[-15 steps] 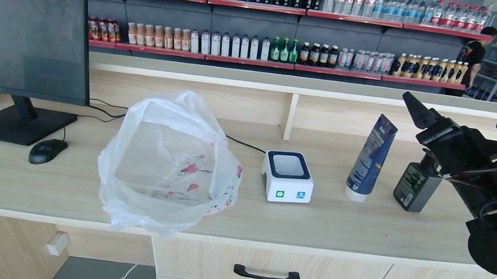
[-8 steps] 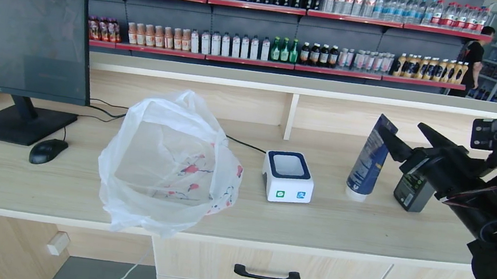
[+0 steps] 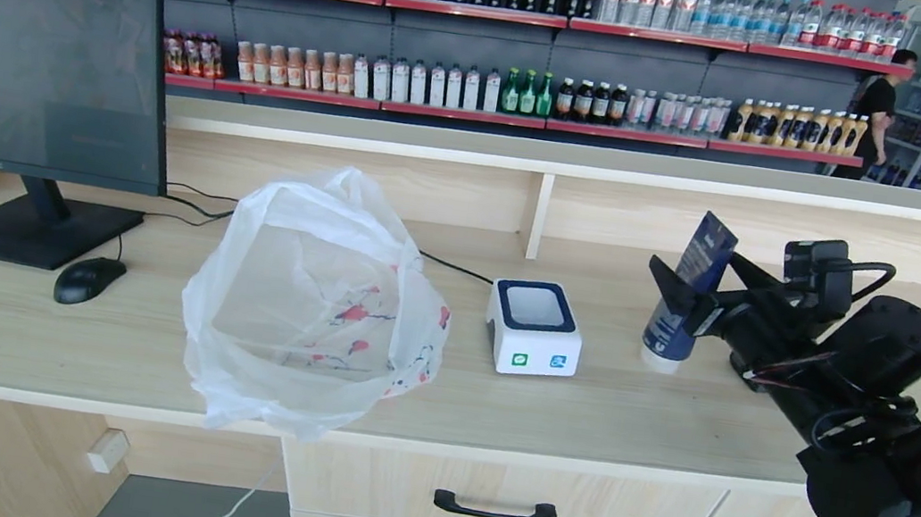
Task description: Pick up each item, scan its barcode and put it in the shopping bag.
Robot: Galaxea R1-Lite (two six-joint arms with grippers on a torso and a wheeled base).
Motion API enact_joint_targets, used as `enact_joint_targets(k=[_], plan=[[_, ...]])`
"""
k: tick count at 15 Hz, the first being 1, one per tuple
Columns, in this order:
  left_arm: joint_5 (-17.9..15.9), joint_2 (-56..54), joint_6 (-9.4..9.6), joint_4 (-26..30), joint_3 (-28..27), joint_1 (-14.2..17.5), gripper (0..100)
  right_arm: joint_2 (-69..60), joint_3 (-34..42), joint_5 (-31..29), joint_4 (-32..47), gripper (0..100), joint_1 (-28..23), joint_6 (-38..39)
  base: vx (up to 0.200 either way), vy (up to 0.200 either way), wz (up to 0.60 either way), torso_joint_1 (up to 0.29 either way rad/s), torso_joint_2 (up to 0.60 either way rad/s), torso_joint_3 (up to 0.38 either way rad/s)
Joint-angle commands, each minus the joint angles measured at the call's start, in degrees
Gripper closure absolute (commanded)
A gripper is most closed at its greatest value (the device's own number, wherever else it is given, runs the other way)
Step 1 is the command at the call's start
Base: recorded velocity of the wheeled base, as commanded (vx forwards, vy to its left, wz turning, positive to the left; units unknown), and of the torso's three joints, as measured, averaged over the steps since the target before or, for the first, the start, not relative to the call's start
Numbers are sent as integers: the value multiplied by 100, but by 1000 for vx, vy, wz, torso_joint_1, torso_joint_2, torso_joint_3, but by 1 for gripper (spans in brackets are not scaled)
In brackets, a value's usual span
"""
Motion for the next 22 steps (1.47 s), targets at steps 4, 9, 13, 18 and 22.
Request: enact_joint_targets(k=[4,9,13,18,22], plan=[[6,-2,-1,-1,1,6,0,245,65,-6,-6,0,-206,7,0,0,0,0,0,0],[6,-2,-1,-1,1,6,0,473,38,-6,-6,0,-232,25,0,0,0,0,0,0],[6,-2,-1,-1,1,6,0,798,-23,-6,-6,0,-224,25,0,0,0,0,0,0],[6,-2,-1,-1,1,6,0,983,-252,-6,-6,0,-215,25,0,0,0,0,0,0],[6,-2,-1,-1,1,6,0,1053,-269,-6,-6,0,-215,25,0,0,0,0,0,0]])
